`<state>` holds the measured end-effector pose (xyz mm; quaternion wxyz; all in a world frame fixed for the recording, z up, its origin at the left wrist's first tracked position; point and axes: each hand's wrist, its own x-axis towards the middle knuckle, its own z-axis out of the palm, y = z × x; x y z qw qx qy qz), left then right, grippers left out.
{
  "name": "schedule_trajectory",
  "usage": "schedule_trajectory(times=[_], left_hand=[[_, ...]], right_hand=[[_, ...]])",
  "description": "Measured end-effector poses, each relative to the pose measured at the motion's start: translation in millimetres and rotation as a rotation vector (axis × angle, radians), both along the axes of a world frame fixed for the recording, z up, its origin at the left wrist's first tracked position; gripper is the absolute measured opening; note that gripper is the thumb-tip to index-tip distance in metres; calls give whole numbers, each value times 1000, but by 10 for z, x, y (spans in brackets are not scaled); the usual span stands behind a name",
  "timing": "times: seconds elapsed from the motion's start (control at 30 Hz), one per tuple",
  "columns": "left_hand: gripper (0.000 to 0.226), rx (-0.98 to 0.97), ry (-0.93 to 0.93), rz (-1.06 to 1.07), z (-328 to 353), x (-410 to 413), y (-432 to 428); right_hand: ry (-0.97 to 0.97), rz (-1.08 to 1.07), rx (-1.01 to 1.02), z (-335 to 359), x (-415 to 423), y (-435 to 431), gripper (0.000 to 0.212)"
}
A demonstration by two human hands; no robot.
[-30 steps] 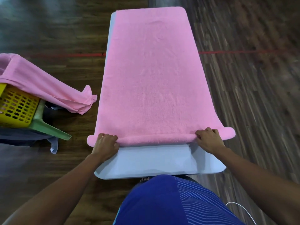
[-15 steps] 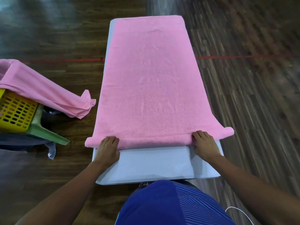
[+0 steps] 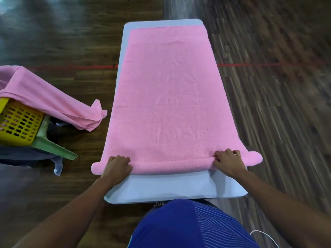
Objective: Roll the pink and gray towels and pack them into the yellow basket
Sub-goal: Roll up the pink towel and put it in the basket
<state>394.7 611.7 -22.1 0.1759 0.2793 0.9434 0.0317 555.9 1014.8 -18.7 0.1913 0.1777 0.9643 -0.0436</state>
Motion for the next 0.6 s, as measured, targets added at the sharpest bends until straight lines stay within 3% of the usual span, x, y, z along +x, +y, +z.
schedule_trajectory(times=[0.13, 0.23, 0.33, 0.4, 0.53, 0.6], left_hand=[[10, 93, 224, 82, -116, 73, -17], [9, 138, 234, 75, -127, 188, 26], [35, 131, 202, -18, -156, 285, -59], [48, 114, 175, -55, -154, 295, -113], [28, 89, 159, -19, -136, 212, -88], [13, 59, 140, -16, -58, 166, -45]], right_hand=[[303, -8, -6, -107, 71, -53, 12], [349, -12, -47, -126, 148, -122, 15], [296, 53, -42, -175, 284, -149, 40], [290, 43, -53, -201, 309, -146, 44], [238, 4, -6, -113, 188, -117, 20], [103, 26, 31, -14, 99, -101, 21]])
